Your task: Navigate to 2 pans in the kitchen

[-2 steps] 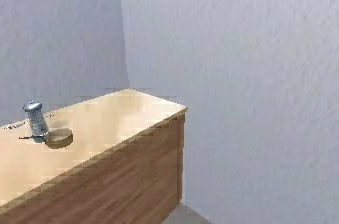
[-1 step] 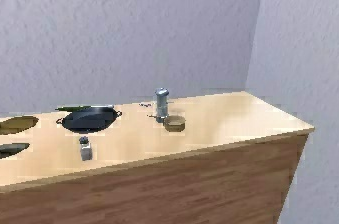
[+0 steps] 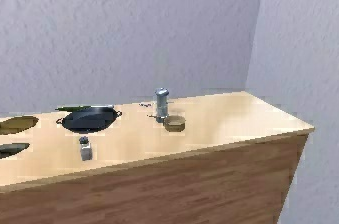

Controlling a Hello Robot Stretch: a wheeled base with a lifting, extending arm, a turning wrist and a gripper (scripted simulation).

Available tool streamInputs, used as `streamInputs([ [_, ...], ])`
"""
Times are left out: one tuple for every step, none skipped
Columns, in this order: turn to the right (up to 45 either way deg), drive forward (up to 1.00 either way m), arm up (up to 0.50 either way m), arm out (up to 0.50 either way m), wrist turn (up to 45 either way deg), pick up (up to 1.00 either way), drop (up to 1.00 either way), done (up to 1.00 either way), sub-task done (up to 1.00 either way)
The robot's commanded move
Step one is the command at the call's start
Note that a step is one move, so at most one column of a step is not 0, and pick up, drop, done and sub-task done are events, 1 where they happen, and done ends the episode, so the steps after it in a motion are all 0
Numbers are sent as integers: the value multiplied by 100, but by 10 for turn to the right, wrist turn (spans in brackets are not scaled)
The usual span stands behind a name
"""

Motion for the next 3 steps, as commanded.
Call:
streamInputs([
  [-150,0,0,0,0,0,0,0,0],
  [0,15,0,0,0,0,0,0,0],
  [0,0,0,0,0,0,0,100,0],
])
